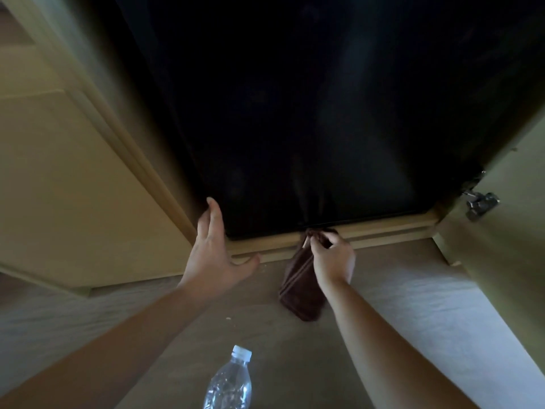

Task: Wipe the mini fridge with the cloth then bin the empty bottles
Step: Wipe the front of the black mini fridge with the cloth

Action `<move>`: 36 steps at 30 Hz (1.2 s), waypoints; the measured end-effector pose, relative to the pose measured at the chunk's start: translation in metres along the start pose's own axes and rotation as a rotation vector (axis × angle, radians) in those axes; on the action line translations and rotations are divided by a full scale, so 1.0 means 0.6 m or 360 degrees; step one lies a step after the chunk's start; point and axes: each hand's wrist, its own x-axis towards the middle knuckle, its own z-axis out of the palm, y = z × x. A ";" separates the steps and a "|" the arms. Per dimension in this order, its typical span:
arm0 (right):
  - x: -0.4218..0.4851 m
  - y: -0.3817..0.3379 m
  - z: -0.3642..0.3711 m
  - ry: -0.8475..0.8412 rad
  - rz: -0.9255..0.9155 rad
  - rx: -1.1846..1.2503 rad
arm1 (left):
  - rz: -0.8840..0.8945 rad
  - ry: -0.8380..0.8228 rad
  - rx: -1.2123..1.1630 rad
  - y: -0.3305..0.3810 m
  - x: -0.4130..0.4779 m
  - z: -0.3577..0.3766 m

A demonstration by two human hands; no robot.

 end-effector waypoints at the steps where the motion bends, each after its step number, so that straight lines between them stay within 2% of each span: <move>1: 0.004 0.004 -0.007 -0.0006 -0.0021 -0.0031 | 0.0009 -0.0011 -0.0008 -0.001 -0.001 -0.002; 5: 0.041 0.015 -0.060 0.0262 0.0013 -0.0116 | 0.0061 -0.0051 -0.0015 -0.010 0.000 -0.008; 8: 0.041 0.002 -0.071 0.0327 0.0073 -0.0073 | 0.0095 -0.0076 -0.0021 -0.018 0.001 -0.011; 10: 0.019 -0.012 -0.047 0.0247 0.0090 -0.0109 | 0.0108 -0.0088 -0.0030 -0.023 0.001 -0.013; 14: -0.058 -0.049 0.056 -0.0166 -0.0006 -0.0154 | 0.0153 -0.0102 -0.0064 -0.028 0.004 -0.016; 19: -0.089 -0.068 0.099 -0.0272 0.0014 -0.0110 | 0.0152 -0.0159 -0.0155 -0.032 0.002 -0.024; 25: -0.010 -0.028 -0.009 0.0115 0.0136 -0.0084 | 0.0160 -0.0235 -0.0217 -0.039 0.003 -0.033; 30: 0.004 -0.023 -0.027 0.0223 0.0184 -0.0005 | 0.0148 -0.0210 -0.0194 -0.043 0.000 -0.033; 36: -0.045 -0.045 0.018 -0.0189 0.0034 -0.0041 | 0.0129 -0.0140 -0.0211 -0.038 0.000 -0.024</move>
